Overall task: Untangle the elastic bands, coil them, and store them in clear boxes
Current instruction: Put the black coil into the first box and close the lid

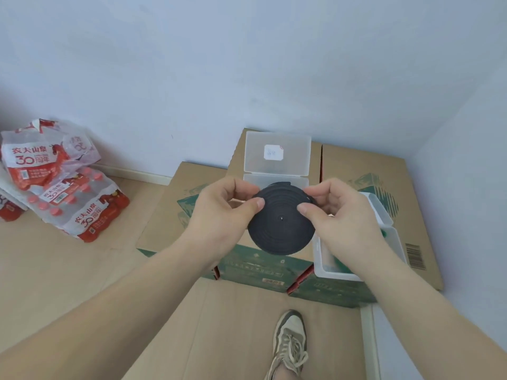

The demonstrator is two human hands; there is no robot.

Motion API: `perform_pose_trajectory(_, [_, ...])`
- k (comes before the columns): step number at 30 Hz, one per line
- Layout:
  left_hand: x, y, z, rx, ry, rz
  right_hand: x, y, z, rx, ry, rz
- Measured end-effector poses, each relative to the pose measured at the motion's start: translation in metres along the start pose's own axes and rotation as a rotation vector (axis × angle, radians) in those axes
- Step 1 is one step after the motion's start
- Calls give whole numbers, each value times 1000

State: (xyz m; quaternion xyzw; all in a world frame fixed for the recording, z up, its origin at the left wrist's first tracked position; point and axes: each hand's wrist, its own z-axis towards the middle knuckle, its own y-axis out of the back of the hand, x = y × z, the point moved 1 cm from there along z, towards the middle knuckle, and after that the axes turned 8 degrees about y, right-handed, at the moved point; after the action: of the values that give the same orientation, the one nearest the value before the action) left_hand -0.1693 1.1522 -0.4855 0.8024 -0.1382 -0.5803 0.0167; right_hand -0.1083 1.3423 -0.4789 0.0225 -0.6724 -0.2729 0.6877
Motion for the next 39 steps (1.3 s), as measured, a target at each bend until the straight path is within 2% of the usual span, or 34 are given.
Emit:
perform_pose_trajectory(5, [-1,2,59,51,-10,144,-17,-19,50,-75,-48,13])
perform_pose_trajectory(11, [28,12,73,95,-32,374,-41,-47,78,-127,-108,-9])
perform_pose_trajectory(14, [35,17,79,89,-137,498,-52,-55,87,-107,-108,-46])
perform_pose_trajectory(18, [27,14,88,148,-322,809,-61,-59,97,-45,-125,-101])
perform_pose_trajectory(23, [26,-4,102,273,-363,999,-67,-57,108,31,-177,-186])
perform_pose_trajectory(26, [30,-12,109,285,-378,1026,-68,-56,112,26,-173,-180])
perform_pose_trajectory(30, [25,-11,117,252,-372,912,-70,-57,119,-27,-146,-177])
perform_pose_trajectory(32, [23,-10,120,253,-384,940,-72,-59,120,-45,-119,-171])
perform_pose_trajectory(36, [21,-14,124,283,-386,1033,-75,-64,118,37,-60,-218])
perform_pose_trajectory(39, [16,-15,129,302,-349,1086,-74,-64,121,46,-76,-198])
